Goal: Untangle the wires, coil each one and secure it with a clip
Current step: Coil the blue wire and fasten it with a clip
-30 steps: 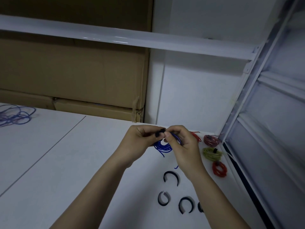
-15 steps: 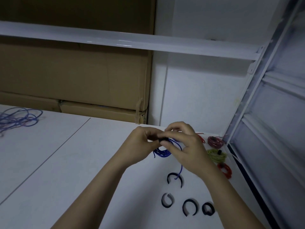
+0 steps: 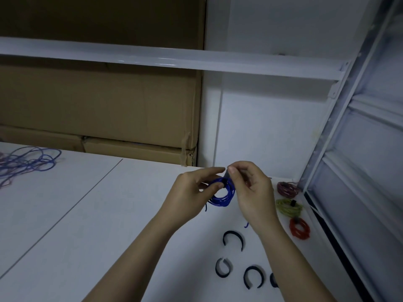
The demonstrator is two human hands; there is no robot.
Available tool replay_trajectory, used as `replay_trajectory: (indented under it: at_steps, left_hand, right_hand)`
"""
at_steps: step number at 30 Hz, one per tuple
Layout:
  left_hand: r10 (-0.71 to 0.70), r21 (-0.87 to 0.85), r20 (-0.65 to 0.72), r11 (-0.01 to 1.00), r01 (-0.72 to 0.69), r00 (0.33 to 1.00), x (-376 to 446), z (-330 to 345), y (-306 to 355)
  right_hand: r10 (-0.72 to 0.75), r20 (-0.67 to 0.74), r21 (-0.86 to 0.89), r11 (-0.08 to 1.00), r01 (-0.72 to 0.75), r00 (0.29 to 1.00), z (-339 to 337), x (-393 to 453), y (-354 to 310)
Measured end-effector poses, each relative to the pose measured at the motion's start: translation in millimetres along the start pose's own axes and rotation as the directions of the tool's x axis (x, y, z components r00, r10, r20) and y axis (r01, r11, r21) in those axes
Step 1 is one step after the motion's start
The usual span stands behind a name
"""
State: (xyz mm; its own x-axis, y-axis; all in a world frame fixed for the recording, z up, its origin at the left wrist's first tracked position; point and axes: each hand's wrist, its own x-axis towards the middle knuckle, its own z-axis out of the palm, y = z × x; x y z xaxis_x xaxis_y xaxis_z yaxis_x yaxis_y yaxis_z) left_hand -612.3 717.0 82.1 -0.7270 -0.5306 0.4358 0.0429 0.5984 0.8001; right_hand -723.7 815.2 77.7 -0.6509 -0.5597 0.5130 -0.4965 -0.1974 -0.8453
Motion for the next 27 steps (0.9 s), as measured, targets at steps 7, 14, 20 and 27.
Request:
replay_trajectory:
  at_steps: [7, 14, 20, 27]
  left_hand:
    - [0.038, 0.004, -0.118, 0.999, -0.038, 0.992, 4, 6, -7]
    - [0.152, 0.096, -0.282, 0.987, -0.130, 0.947, 10, 11, -14]
    - [0.009, -0.099, -0.339, 0.994, -0.045, 0.941, 16, 14, -7]
    - [-0.236, -0.447, -0.278, 0.890, 0.092, 0.931, 15, 18, -3]
  right_hand:
    - [0.017, 0.054, -0.001, 1.000, -0.017, 0.998, -7, 4, 6]
    - [0.046, 0.046, -0.074, 0.996, -0.043, 0.998, -7, -2, 9]
    - [0.351, 0.139, 0.217, 0.901, -0.374, 0.926, -8, 3, 4]
    - [0.319, 0.129, 0.137, 0.932, -0.335, 0.939, -13, 9, 7]
